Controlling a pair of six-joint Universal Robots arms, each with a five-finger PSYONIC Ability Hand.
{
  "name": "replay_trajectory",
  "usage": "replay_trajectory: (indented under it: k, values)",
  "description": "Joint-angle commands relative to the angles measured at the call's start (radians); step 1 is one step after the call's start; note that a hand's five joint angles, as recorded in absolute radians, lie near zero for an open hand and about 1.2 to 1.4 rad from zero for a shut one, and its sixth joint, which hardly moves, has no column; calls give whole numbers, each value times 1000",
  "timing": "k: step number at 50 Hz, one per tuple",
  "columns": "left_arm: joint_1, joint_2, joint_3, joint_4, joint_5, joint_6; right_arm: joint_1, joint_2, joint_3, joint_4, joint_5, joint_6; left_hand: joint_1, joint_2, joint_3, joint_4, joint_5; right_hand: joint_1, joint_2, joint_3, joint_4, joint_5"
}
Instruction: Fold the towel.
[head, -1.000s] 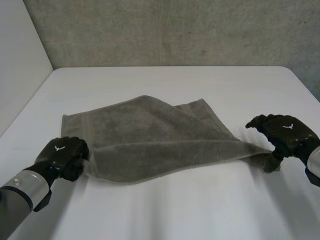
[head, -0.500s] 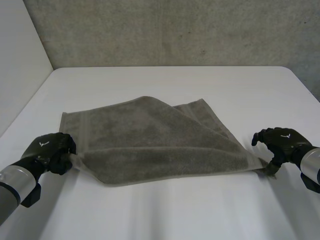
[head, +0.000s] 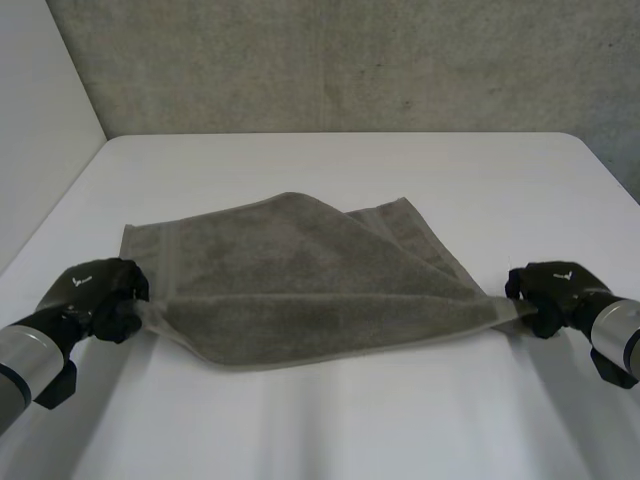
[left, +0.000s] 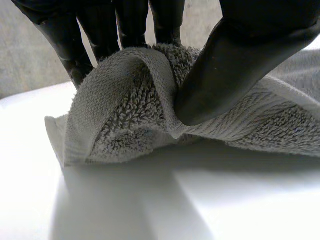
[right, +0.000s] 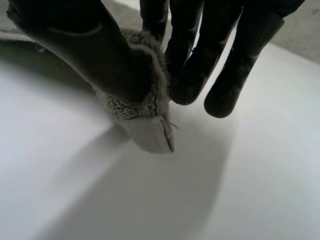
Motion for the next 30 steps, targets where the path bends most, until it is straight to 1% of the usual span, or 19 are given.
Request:
replay_trajectory:
  k: [1,2,4,5,7,8,10,11,13,14,16,17,19,23,25,27,28,29,30]
  values:
    - [41,113,68,-48,42,-144,-2,-186,-72,44,-5,61,108,62,73,42,103,65,63,51,59,56]
    - [41,113,68,-49,42,-144,-2,-186,-72,44,-5,62,108,62,73,42,103,65,63,51,59,56]
    - [57,169,117,-70,44,-222,-5,-302,-144,98,-12,86,108,62,73,42,103,65,63,51,59,56]
    - [57,170,117,-70,44,-223,-5,-303,-144,98,-12,86,108,62,73,42,103,65,63,51,59,56]
    - [60,226,183,-96,44,-293,-11,-397,-244,168,-12,95,108,62,73,42,103,65,63,51,59,56]
    - [60,252,217,-117,45,-322,-12,-398,-244,169,-12,95,108,62,73,42,103,65,63,51,59,56]
    - [58,275,254,-140,45,-342,-13,-473,-380,292,-15,88,108,62,73,42,103,65,63,51,59,56]
    - [58,276,254,-141,45,-342,-13,-473,-381,293,-15,88,108,62,73,42,103,65,63,51,59,56]
    - [57,312,342,-202,45,-376,-13,-493,-530,417,-20,83,108,62,73,42,103,65,63,51,59,56]
    - [57,312,343,-202,45,-376,-13,-493,-531,417,-20,83,108,62,73,42,103,65,63,51,59,56]
    - [54,323,430,-271,45,-390,-13,-485,-676,515,-20,69,108,62,73,42,103,65,63,51,59,56]
    - [54,323,430,-271,45,-390,-13,-485,-677,515,-20,69,108,62,73,42,103,65,63,51,59,56]
    - [46,310,507,-318,44,-403,-13,-456,-771,583,-11,30,108,62,73,42,103,65,63,51,59,56]
    - [44,290,565,-352,42,-417,-13,-388,-816,624,0,-20,108,62,73,42,103,65,63,51,59,56]
    - [44,254,584,-357,33,-420,-8,-350,-824,634,9,-46,108,62,73,42,103,65,63,51,59,56]
    - [28,163,623,-357,25,-419,11,-291,-825,638,49,-82,108,62,73,42,103,65,63,51,59,56]
    - [28,162,624,-357,25,-419,11,-291,-825,638,49,-83,108,62,73,42,103,65,63,51,59,56]
    - [9,112,648,-357,22,-417,46,-248,-825,638,82,-101,108,62,73,42,103,65,63,51,59,56]
    - [-14,51,674,-357,15,-413,47,-248,-825,638,83,-101,108,62,73,42,103,65,63,51,59,56]
